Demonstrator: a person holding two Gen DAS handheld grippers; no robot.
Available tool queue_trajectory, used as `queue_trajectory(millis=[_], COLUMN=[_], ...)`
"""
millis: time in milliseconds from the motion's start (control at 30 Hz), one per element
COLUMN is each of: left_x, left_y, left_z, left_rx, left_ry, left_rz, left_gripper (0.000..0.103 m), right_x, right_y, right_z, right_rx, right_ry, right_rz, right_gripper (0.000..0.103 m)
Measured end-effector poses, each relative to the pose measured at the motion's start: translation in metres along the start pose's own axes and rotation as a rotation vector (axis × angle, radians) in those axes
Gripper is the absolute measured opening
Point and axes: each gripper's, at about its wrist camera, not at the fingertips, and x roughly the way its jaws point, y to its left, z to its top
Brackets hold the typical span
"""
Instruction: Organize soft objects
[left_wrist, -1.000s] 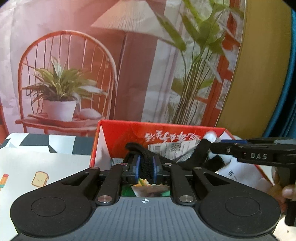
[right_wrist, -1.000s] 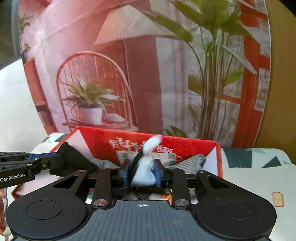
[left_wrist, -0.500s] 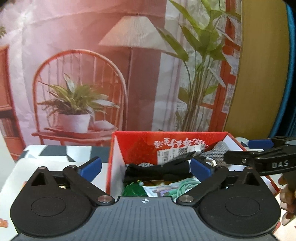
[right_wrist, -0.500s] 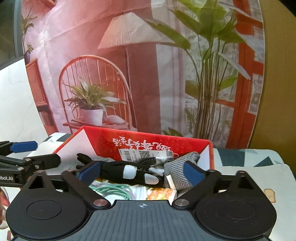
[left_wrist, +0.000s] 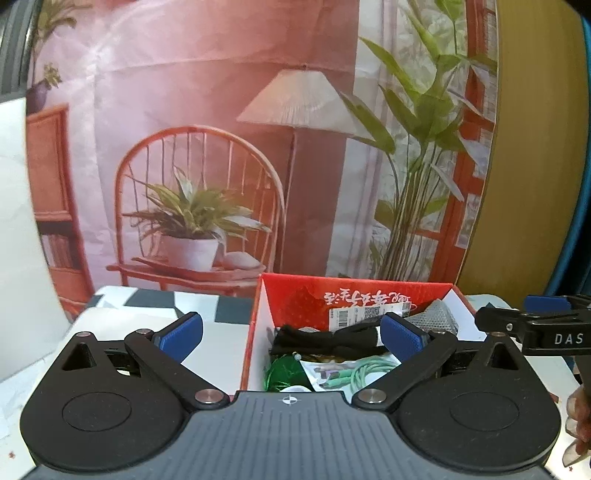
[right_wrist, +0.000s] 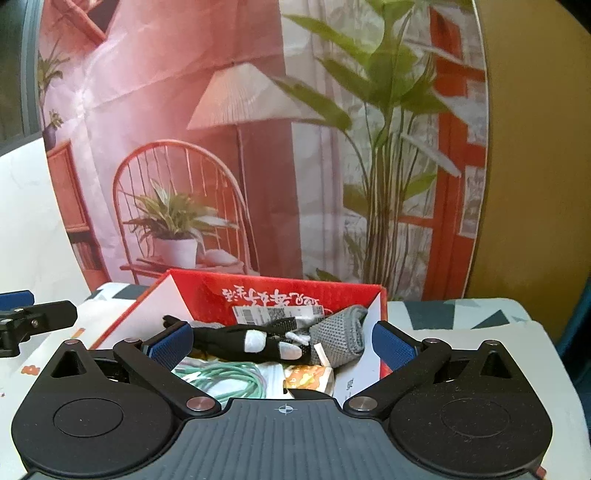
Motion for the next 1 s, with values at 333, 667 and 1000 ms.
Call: queue_trajectory(millis=[333,667,1000], left_x=[-0.052,-0.117,-0.181], left_y=[-0.01,-0.023,-0.032], left_z=[0.0,0.006,0.009], left_rx=[0.035,0.071,0.05], left_ry=[-0.019,-0.062,-0.112], left_rz=[0.043,0.07,0.115], left_gripper=[0.103,0.103,0.103], right_x=[-0.053,-0.119,-0.183], right_y=[0.011,0.021,0.019], right_z=[0.0,0.002,0.002], right_rx=[-0.007,-0.002,0.007], right_ry=[-0.047,-0.087,-0.14], right_rz=[-0.003,0.01,-0.022], right_gripper=[0.103,0.103,0.103])
